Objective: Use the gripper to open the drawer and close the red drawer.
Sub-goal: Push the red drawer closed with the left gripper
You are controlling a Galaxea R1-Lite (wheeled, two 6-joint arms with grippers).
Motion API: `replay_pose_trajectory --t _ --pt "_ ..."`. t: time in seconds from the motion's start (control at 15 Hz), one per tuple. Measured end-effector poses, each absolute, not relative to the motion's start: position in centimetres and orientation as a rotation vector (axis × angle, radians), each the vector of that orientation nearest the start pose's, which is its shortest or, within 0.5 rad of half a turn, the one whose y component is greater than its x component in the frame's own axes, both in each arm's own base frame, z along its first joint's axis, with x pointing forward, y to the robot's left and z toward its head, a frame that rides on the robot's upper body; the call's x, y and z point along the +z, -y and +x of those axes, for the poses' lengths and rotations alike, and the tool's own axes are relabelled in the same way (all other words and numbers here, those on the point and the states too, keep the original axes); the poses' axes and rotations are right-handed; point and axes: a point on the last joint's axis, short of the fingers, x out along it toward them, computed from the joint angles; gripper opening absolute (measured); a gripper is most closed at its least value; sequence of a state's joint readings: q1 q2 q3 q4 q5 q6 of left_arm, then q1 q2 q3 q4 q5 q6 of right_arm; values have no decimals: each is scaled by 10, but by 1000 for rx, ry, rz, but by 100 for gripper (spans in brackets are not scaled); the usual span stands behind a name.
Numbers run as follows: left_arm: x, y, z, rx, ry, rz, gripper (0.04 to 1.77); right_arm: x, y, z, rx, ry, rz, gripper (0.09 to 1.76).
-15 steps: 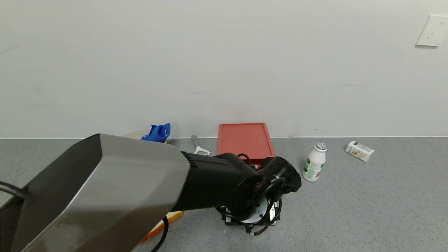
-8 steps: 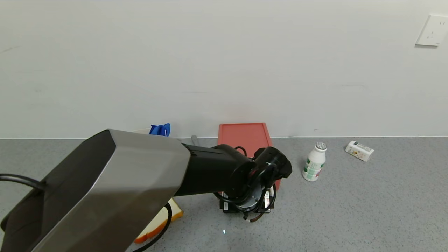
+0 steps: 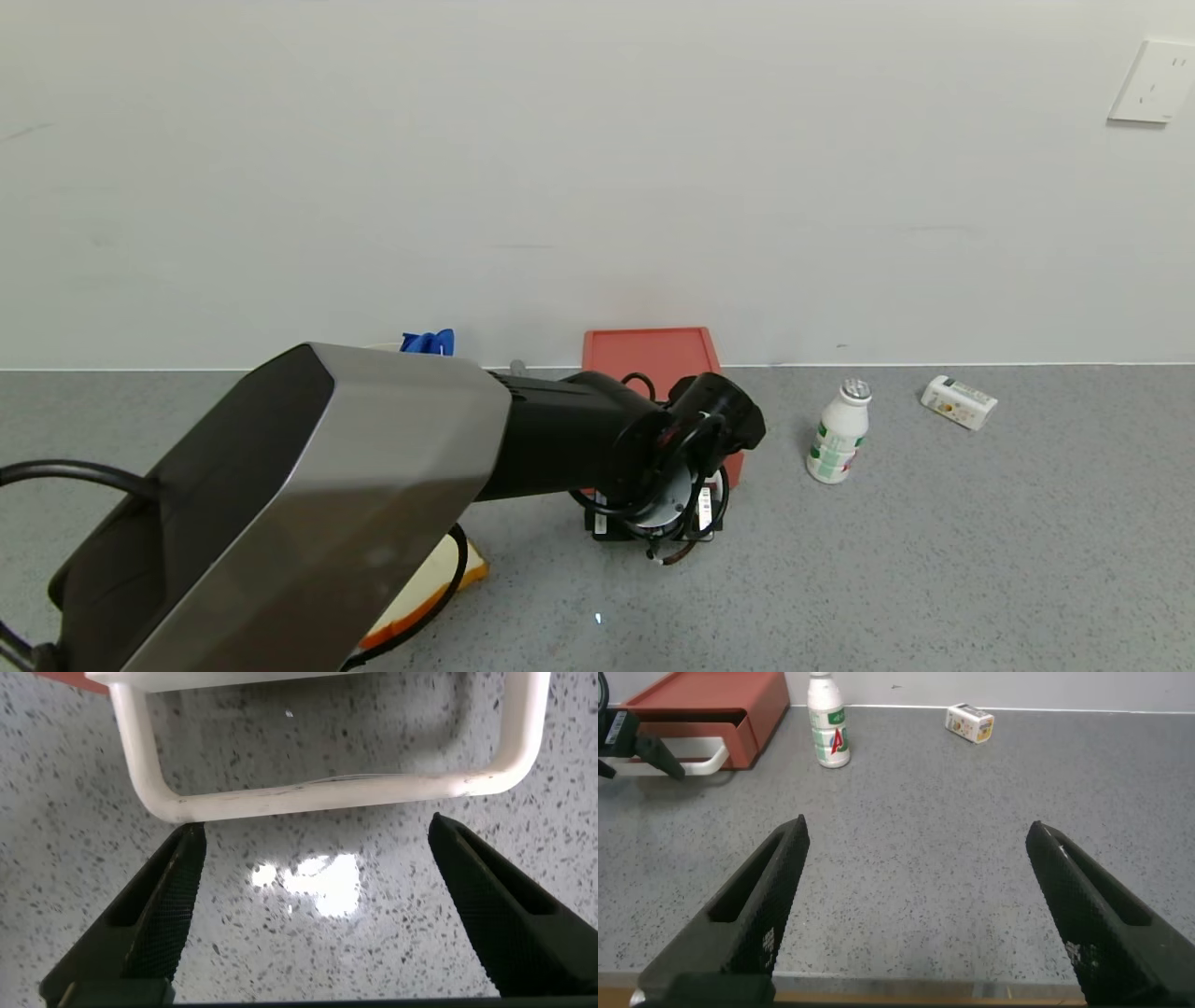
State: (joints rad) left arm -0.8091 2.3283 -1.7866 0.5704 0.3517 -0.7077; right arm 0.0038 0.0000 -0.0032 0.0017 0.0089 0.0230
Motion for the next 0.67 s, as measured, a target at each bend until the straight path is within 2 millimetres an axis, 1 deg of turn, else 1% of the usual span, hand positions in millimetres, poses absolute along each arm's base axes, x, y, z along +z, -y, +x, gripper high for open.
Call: replay_pose_trajectory --t 0.4,0.67 --pt "104 308 331 -55 -969 -33 172 76 0 -23 13 1 23 171" --pt "103 305 342 -56 -953 -29 172 76 0 -23 13 1 23 171"
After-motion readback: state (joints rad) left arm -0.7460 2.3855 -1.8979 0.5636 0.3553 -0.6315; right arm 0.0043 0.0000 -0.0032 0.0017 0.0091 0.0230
